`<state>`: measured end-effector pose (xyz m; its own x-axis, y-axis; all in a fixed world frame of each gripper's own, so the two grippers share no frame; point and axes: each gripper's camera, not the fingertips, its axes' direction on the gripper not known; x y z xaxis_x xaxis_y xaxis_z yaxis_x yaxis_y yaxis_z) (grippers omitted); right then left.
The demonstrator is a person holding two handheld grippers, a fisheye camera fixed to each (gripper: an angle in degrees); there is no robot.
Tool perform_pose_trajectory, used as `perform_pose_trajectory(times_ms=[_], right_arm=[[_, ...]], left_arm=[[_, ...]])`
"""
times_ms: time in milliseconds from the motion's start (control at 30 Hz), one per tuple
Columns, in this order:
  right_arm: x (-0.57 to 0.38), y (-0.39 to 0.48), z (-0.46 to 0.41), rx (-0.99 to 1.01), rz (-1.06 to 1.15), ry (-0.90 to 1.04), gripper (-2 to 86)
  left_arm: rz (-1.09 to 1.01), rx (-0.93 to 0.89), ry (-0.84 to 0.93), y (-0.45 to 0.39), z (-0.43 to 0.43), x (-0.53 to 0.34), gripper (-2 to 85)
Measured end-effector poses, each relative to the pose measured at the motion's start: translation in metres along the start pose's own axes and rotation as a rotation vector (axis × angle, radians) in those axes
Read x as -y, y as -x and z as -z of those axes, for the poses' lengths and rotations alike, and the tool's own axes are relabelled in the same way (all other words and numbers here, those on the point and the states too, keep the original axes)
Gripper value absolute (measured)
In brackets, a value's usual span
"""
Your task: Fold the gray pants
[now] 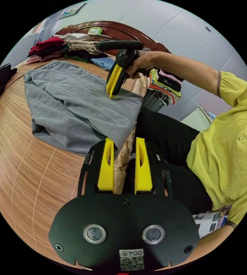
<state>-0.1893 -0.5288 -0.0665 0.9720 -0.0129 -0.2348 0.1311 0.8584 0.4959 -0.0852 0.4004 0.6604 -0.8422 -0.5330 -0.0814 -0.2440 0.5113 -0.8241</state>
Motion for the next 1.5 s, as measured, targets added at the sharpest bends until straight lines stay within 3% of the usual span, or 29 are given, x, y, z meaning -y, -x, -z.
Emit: perform_pose_trajectory(times_ms=[67,300,500,600,700,800,967,1067,1267,1500], right_arm=[[0.002,0.000,0.002,-0.013,0.009,0.006,8.7],[-0.009,-0.015,0.005,0.029,-0.025,-0.034,8.7],[-0.026,-0.018,0.007,0.025,-0.019,-0.065,8.8],[-0.038,-0.018,0.008,0.011,-0.017,-0.083,8.8],[-0.058,-0.022,0.008,0.016,-0.029,-0.142,8.8],[-0.093,-0.031,0.007,0.054,-0.069,-0.269,8.6],[-0.226,-0.052,-0.005,0.283,-0.098,-0.700,11.5],[-0.306,-0.055,-0.039,0.395,-0.113,-0.888,13.6],[-0.367,-0.035,-0.090,0.453,-0.149,-1.003,14.1],[-0.374,-0.004,-0.068,0.356,-0.067,-1.069,13.8]], left_arm=[[0.008,0.020,0.079,0.005,0.001,0.001,5.2],[0.015,0.058,0.136,0.008,-0.007,-0.008,3.2],[0.140,0.007,0.024,0.011,0.010,-0.025,3.6],[0.186,0.041,-0.003,0.000,0.031,-0.034,2.8],[0.160,0.093,-0.137,-0.028,0.051,-0.025,2.5],[0.155,0.178,-0.178,-0.046,0.039,0.011,2.1],[0.323,0.429,-0.036,-0.034,-0.020,0.061,1.1],[0.434,0.487,0.004,-0.024,-0.040,0.059,0.6],[0.482,0.493,-0.002,-0.026,-0.055,0.057,0.2],[0.550,0.454,-0.036,-0.025,-0.061,0.056,0.1]])
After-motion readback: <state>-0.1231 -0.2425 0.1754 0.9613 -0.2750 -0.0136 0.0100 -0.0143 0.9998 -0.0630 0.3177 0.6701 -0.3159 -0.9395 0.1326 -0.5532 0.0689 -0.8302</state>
